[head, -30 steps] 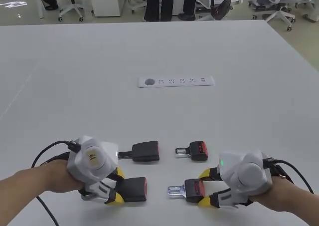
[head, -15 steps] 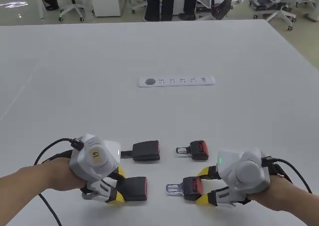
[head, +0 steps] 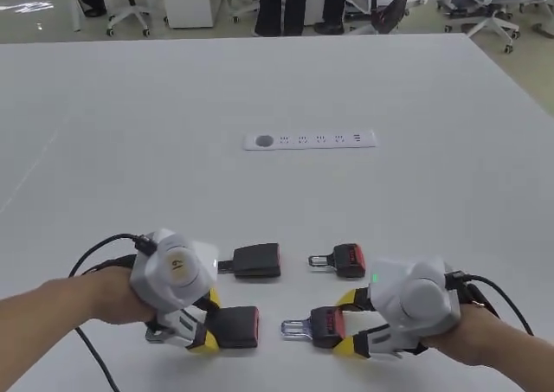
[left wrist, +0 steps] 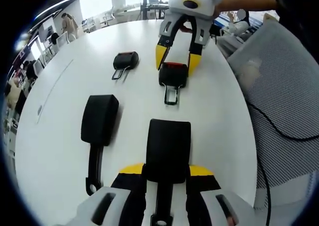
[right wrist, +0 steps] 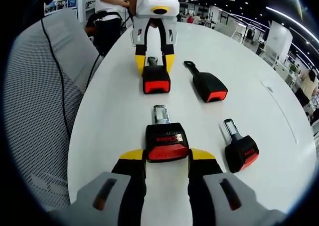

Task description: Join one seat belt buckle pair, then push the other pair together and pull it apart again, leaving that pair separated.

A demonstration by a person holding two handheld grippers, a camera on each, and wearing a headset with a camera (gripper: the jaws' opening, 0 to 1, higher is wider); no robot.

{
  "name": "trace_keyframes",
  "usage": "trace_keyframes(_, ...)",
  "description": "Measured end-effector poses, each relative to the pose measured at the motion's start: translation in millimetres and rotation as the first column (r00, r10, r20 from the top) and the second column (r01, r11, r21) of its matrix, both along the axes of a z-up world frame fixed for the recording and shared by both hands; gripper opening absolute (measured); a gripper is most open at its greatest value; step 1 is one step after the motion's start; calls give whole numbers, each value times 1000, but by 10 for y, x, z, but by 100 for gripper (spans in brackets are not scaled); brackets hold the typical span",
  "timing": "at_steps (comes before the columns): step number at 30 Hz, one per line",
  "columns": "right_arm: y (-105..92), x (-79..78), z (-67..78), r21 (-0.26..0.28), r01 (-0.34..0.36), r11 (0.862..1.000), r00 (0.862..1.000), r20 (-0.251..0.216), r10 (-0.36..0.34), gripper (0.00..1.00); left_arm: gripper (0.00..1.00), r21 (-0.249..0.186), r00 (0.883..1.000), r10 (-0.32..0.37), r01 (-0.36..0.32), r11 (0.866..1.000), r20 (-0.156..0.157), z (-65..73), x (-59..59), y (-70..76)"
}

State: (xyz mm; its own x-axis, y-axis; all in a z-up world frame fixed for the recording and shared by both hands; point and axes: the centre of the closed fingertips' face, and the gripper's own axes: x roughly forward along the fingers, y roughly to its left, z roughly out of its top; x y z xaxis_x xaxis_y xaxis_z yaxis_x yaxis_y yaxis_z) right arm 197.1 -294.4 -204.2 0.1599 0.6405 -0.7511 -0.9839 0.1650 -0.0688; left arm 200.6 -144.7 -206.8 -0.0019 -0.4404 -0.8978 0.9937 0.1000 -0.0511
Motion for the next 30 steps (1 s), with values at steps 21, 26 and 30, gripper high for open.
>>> trace_keyframes(21, 195, -11, -3, 13, -6, 1000, 1000, 6, 6, 30, 30, 8, 1000, 16, -16, 1000, -19, 18, -40, -18)
trace_keyframes(26, 254, -9, -11, 20, -8, 1000, 1000, 2, 8, 30, 30, 11, 1000, 15, -15, 1000, -24, 12, -35, -10)
trace_keyframes(30, 302, -14, -8, 22, -10, 1000, 1000, 6, 10, 30, 30, 11, 1000, 12, -12, 1000, -25, 0, -26, 1)
